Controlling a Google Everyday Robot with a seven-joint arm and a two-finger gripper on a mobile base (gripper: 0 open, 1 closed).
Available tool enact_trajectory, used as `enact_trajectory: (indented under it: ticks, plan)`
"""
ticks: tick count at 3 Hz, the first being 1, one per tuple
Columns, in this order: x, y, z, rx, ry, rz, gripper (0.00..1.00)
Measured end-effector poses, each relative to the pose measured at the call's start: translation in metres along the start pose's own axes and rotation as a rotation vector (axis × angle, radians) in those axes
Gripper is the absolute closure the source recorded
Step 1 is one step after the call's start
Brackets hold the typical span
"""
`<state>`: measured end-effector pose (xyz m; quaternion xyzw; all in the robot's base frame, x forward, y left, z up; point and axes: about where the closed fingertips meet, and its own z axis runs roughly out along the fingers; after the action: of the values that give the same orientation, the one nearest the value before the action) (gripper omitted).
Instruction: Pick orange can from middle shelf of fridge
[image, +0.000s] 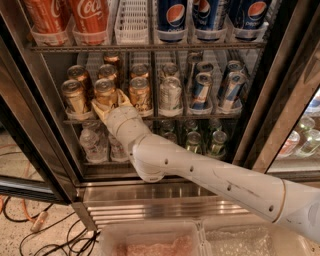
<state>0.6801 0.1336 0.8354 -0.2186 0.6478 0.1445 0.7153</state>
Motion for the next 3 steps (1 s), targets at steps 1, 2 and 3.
enact_trajectory:
  ticks: [1, 2, 3]
  plan:
    - [-0.018, 0.0, 0.003, -0.008, -0.038, -0.014, 1.0]
    - [-0.04, 0.001, 0.007, -0.023, -0.087, -0.033, 1.0]
    - [-0.058, 0.003, 0.006, -0.039, -0.126, -0.052, 1.0]
